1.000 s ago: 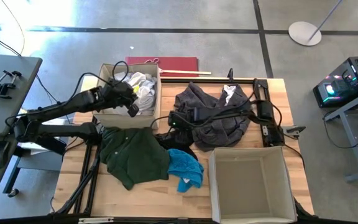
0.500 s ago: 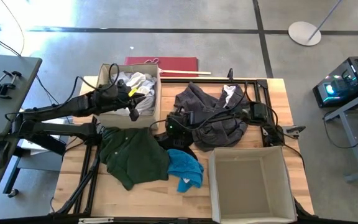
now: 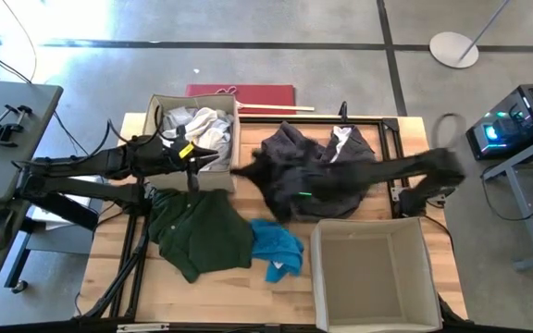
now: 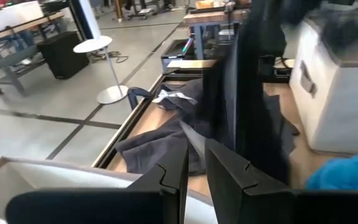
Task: Sort clothes
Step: Put the black boxer into the bottom laundry organizer
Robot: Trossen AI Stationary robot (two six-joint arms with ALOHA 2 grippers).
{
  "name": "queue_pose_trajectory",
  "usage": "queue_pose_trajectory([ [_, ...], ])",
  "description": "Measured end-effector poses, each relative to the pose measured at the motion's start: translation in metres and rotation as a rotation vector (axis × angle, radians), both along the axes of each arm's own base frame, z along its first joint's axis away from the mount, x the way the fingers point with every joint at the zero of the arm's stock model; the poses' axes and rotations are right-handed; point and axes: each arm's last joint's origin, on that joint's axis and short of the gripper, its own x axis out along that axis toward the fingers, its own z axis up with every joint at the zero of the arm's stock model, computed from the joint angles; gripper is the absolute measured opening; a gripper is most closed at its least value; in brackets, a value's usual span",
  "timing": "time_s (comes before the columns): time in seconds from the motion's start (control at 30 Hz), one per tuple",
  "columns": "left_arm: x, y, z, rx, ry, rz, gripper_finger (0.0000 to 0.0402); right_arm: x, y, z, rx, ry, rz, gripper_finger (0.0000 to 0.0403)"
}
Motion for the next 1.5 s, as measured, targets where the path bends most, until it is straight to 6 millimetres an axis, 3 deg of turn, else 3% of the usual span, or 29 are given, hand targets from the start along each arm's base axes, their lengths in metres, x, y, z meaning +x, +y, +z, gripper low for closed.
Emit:
queue_pose_trajectory([
  [0.13,0.001,-0.004,0.0,0.0,0.002,-0.025,0.0044,-0.055,0.033,0.065,-0.091,-0.212,0.036,0.0006],
  [0.37,0.006,-0.009,-0.003,0.02,0.028,-0.063,0.0044,-0.147,0.067,0.129,-0.008,-0.48,0.234,0.0009],
  [0.63,0.011,-0.011,-0.007,0.018,0.05,-0.076,0.0044,-0.214,0.116,0.139,0.137,-0.517,0.599,0.0007],
  [0.77,0.012,-0.011,-0.007,0.005,0.044,-0.072,0.0044,-0.237,0.134,0.117,0.327,-0.368,0.795,0.0007],
  [0.83,0.012,-0.011,-0.006,0.005,0.034,-0.072,0.0044,-0.24,0.139,0.099,0.447,-0.257,0.753,0.0007],
  [0.93,0.013,-0.011,-0.003,0.007,0.002,-0.071,0.0044,-0.241,0.137,0.071,0.593,-0.147,0.515,0.0006],
  [1.1,0.013,-0.011,-0.002,0.008,-0.013,-0.071,0.0044,-0.226,0.149,0.03,0.758,0.072,0.166,0.0009],
  [1.3,0.013,-0.011,-0.001,0.014,-0.013,-0.073,0.0044,-0.191,0.157,0.007,0.927,0.168,-0.101,0.0024],
  [1.5,0.013,-0.011,-0.001,0.019,-0.011,-0.074,0.0044,-0.164,0.139,-0.004,1.197,0.44,-0.417,0.0069],
])
